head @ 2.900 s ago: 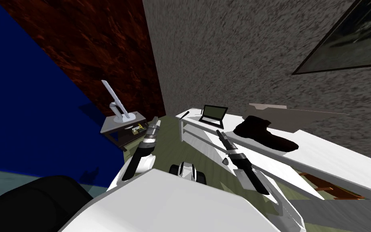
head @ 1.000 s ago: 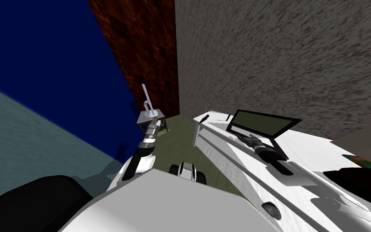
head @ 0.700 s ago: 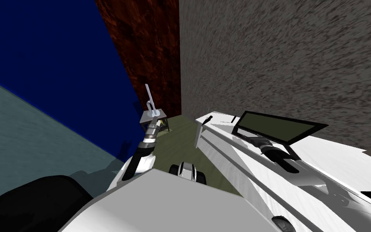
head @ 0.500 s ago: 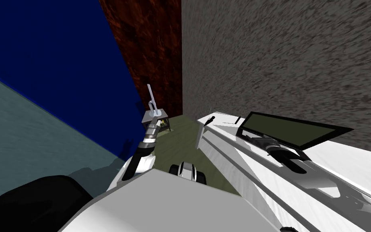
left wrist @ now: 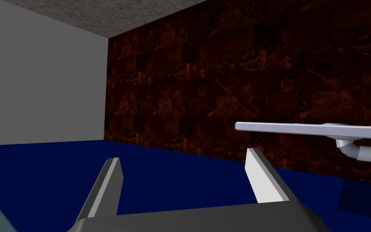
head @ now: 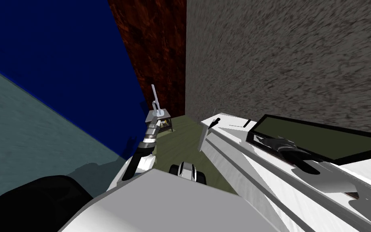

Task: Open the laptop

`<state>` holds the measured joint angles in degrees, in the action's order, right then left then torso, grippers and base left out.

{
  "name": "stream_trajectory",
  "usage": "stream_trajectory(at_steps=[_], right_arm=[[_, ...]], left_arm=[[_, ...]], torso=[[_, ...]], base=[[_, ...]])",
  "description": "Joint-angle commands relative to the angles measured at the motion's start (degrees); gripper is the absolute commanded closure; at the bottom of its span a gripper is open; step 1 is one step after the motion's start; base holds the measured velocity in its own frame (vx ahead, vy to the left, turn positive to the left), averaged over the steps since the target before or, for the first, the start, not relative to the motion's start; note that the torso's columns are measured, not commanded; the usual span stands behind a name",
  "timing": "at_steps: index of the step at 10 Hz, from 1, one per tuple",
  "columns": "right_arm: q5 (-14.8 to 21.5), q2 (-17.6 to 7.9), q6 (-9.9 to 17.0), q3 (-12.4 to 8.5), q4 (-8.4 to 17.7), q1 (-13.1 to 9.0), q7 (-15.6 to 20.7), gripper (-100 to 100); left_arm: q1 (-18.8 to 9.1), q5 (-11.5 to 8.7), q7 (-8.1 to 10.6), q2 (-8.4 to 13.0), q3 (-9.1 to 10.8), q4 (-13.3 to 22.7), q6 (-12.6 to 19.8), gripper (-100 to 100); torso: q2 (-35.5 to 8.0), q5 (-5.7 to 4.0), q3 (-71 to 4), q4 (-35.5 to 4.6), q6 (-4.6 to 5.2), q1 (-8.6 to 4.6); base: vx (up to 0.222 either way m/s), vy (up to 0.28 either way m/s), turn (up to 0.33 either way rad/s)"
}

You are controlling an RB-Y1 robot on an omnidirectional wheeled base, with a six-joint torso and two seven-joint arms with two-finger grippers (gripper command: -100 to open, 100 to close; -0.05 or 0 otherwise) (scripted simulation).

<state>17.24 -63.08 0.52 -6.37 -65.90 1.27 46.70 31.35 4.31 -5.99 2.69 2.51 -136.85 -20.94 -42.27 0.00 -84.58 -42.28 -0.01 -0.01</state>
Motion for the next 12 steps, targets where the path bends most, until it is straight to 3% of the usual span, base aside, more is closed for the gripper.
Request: stream_trajectory(at_steps=[1,2,3,8,11,12], right_arm=[[-0.04,-3.06,1.36,0.06,4.17,-0.86,1.04,-100],[0.22,-4.95,2.60,-0.10,6.91,-1.52,2.22,-100],[0.22,-4.95,2.60,-0.10,5.84,-1.52,2.22,-100],[0.62,-8.34,4.90,-0.36,11.91,-2.67,4.40,-100],[0.89,-11.18,6.90,-0.55,17.02,-3.60,6.26,-100],[0.89,-11.18,6.90,-0.55,17.43,-3.60,6.26,-100]], left_arm=[[0.00,0.00,0.00,0.00,0.00,0.00,0.00,0],[0.01,0.00,0.00,0.00,0.00,0.00,0.00,0],[0.00,0.00,0.00,0.00,0.00,0.00,0.00,0],[0.00,0.00,0.00,0.00,0.00,0.00,0.00,0],[0.01,0.00,0.00,0.00,0.00,0.00,0.00,0],[0.00,0.00,0.00,0.00,0.00,0.00,0.00,0]], torso=[[0.05,0.02,-0.04,0.01,-0.01,0.04],[0.03,-0.02,-0.01,0.02,0.05,0.01],[0.03,0.01,-0.01,0.00,0.01,0.04],[0.08,0.02,-0.04,0.02,-0.03,0.06],[-0.05,-0.02,0.03,-0.01,0.05,0.00],[-0.03,0.01,0.02,-0.02,-0.01,0.05]], base=[[0.071,0.036,0.084],[0.088,0.044,0.156],[0.076,0.044,0.088],[0.056,0.033,0.091],[0.074,0.038,0.111],[0.062,0.029,0.070]])
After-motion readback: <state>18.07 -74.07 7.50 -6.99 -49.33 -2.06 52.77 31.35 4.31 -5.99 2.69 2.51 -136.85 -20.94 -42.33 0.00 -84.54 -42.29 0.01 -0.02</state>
